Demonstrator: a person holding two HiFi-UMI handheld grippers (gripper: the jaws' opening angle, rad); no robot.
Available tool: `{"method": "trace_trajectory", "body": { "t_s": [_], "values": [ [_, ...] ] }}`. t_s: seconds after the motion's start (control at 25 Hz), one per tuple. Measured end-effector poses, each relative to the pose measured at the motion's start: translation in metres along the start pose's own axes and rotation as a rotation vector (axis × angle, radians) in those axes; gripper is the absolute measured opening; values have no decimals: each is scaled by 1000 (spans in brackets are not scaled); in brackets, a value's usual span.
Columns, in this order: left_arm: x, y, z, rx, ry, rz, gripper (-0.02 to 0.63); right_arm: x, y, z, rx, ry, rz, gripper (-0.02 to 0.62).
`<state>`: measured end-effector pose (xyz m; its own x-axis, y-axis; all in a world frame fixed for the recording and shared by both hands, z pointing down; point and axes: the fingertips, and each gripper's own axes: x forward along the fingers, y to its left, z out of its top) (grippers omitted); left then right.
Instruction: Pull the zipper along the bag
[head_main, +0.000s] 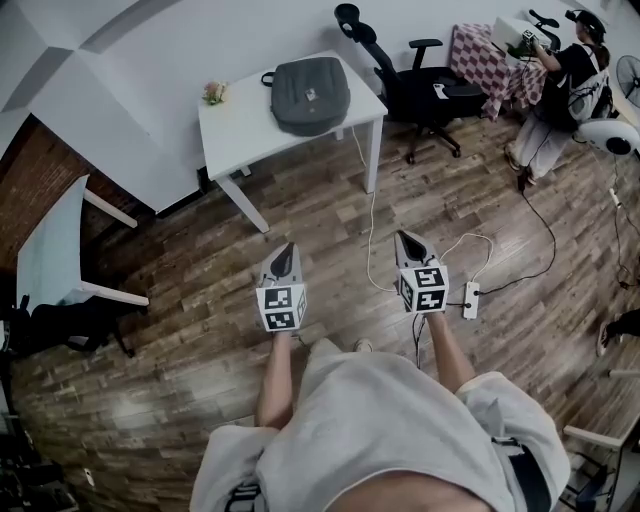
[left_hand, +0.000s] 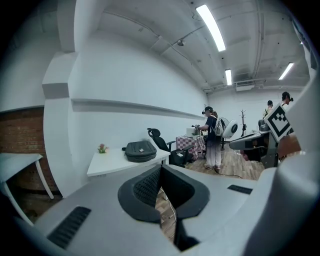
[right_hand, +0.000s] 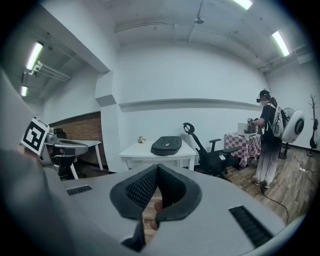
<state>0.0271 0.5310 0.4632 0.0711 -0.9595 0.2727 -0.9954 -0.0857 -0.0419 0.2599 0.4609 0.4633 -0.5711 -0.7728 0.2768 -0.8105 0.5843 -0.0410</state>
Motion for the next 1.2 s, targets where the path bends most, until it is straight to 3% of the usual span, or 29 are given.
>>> {"method": "trace_trajectory", "body": {
  "t_s": [0.56, 1.2],
  "values": [
    [56, 11, -6, -11, 18, 17, 26, 57, -24, -4, 3, 21, 28, 14],
    [224, 108, 28, -27, 12, -59, 26, 228, -47, 45, -22, 51, -16, 14]
  ]
}}
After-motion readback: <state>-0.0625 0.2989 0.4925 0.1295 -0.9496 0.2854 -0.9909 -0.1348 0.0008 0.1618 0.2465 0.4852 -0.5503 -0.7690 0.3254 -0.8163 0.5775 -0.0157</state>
